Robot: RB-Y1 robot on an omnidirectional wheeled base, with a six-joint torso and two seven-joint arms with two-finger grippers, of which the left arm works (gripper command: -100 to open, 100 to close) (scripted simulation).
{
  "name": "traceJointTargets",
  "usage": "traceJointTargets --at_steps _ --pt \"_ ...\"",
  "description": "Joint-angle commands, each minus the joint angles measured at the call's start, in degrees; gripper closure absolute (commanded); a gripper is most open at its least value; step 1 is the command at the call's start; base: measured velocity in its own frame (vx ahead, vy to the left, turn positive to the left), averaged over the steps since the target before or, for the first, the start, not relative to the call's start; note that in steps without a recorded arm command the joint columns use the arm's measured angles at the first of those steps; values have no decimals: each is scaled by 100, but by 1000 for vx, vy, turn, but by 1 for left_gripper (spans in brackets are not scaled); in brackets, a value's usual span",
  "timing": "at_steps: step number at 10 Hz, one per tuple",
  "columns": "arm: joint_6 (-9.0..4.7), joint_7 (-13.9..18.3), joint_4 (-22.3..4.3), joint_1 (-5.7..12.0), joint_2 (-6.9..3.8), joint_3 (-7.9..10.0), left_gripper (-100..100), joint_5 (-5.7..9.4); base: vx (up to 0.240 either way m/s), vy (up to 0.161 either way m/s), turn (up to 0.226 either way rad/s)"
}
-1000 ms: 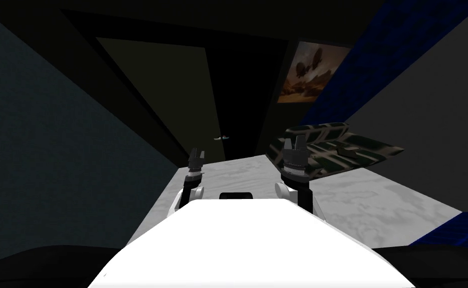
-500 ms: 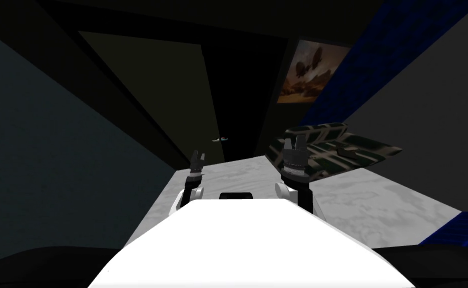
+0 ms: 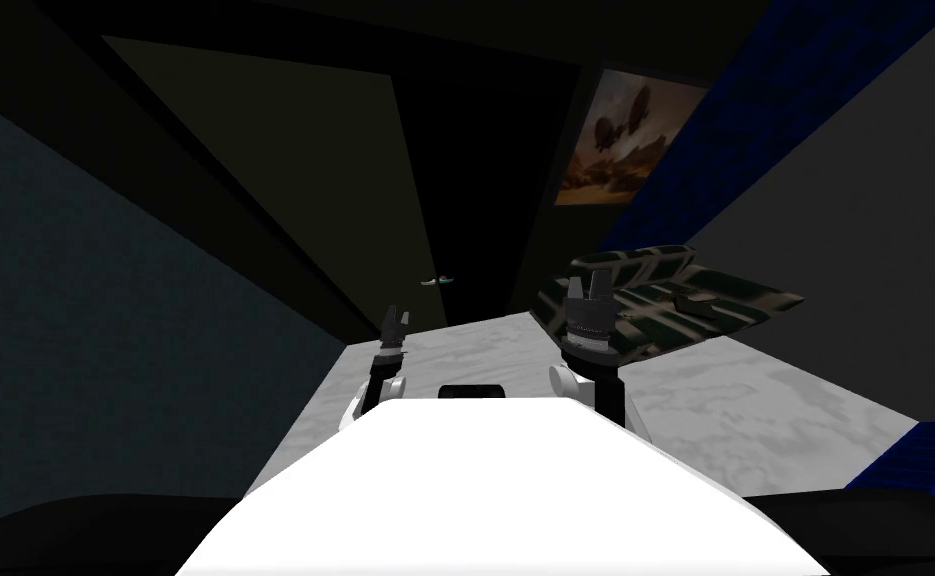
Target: Pull the door open
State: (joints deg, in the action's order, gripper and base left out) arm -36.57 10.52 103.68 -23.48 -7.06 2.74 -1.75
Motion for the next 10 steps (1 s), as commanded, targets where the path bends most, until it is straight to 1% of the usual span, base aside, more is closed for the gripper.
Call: traceJointTargets --at_steps 1,10 --pt "-63 2 -201 19 -13 26 -100 14 90 -11 -39" --pt "-351 94 -1463 242 -194 280 -100 151 100 -12 -32"
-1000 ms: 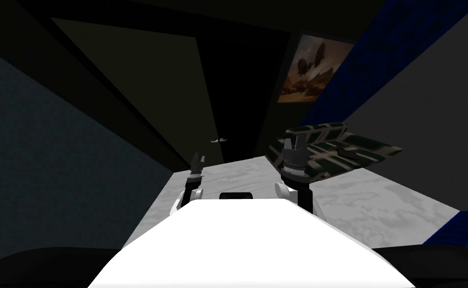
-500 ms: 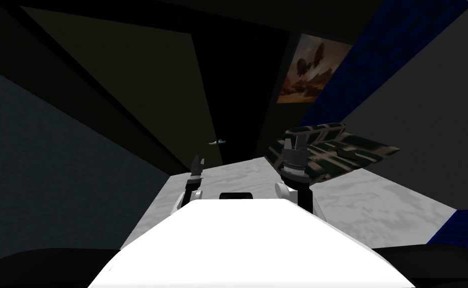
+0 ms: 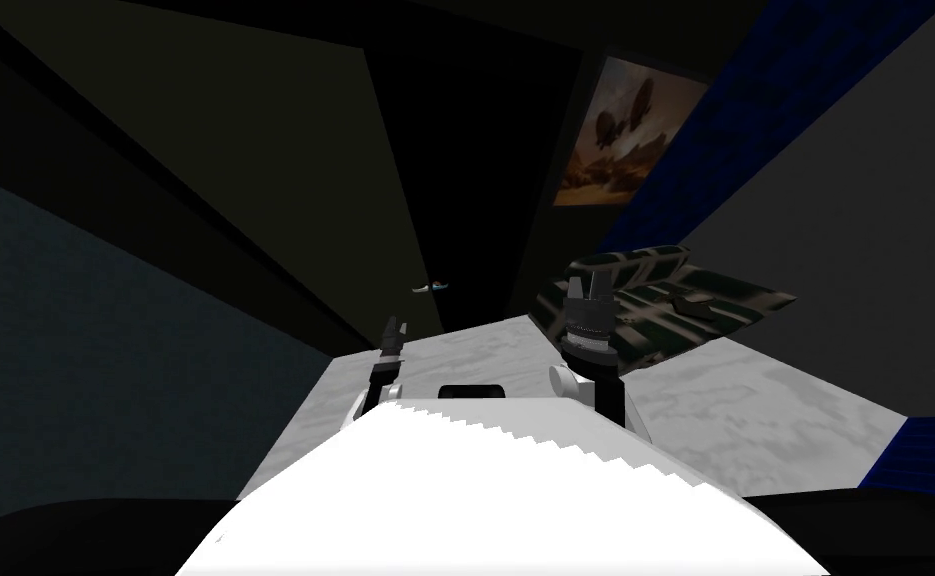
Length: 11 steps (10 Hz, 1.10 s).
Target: Pull the door open
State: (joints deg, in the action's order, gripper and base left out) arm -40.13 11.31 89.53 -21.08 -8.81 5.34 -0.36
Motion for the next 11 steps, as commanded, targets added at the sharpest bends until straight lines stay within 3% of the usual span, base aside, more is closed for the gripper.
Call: traceJointTargets --at_steps 1,11 --pt "-28 26 -188 27 -38 48 -100 28 104 -19 -35" --pt "-334 124 -1530 263 -217 319 -100 174 101 -4 -31"
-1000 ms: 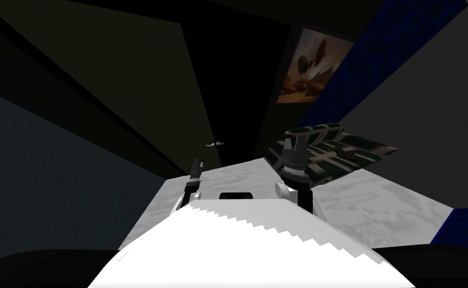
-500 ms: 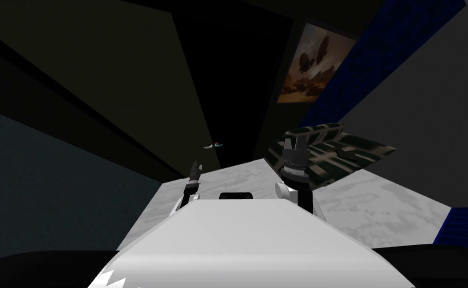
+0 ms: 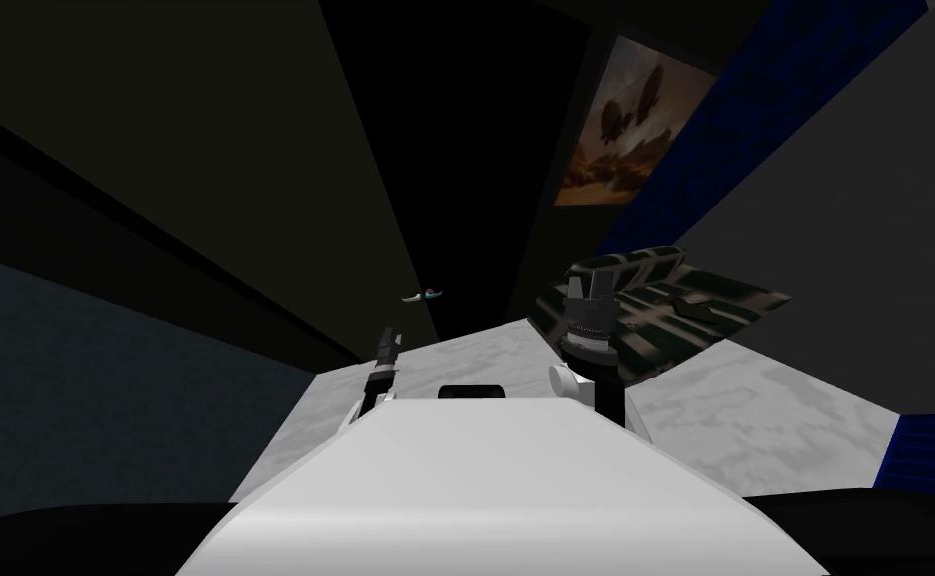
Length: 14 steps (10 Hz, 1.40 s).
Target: Pull the door open
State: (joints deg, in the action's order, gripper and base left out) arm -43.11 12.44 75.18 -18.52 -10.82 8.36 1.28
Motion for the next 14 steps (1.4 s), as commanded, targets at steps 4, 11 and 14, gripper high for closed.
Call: traceJointTargets --at_steps 4,11,14 --pt "-121 39 -471 74 -64 93 -100 51 72 3 -23" --pt "-344 111 -1448 246 -187 290 -100 158 122 -1 -32" --pt "-423 137 -1793 307 -229 359 -100 195 144 14 -30"
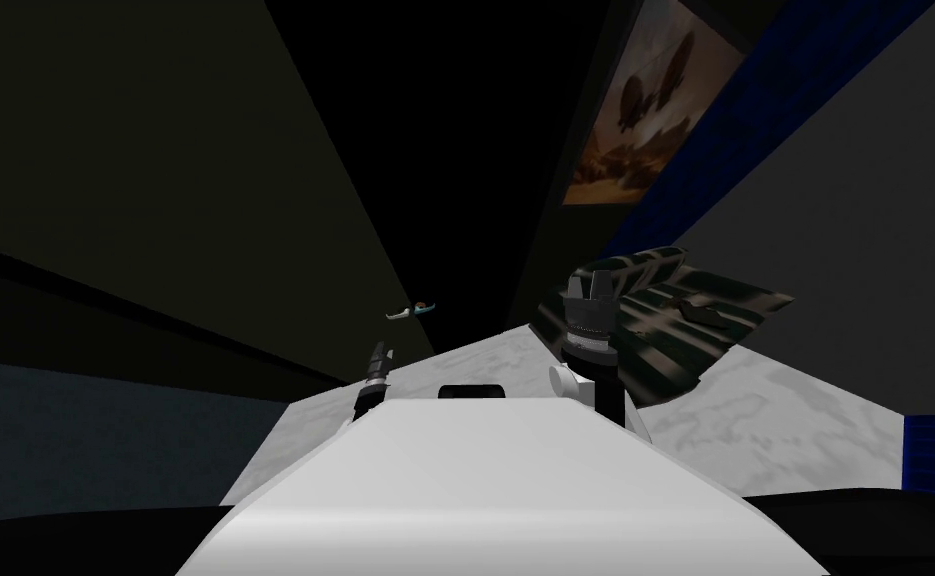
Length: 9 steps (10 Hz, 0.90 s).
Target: Pull the door open
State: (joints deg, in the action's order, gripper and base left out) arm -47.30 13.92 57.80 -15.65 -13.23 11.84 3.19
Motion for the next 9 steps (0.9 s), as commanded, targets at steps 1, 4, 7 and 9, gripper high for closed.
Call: traceJointTargets --at_steps 1,4,7,9 --pt "-40 -1 -214 47 -7 44 -100 21 128 9 -32" --pt "-108 21 -512 99 -43 104 -100 54 131 -5 -22" --pt "-137 39 -634 108 -65 130 -100 69 136 32 -19" --pt "-99 4 -755 22 -157 297 -100 142 59 55 92"
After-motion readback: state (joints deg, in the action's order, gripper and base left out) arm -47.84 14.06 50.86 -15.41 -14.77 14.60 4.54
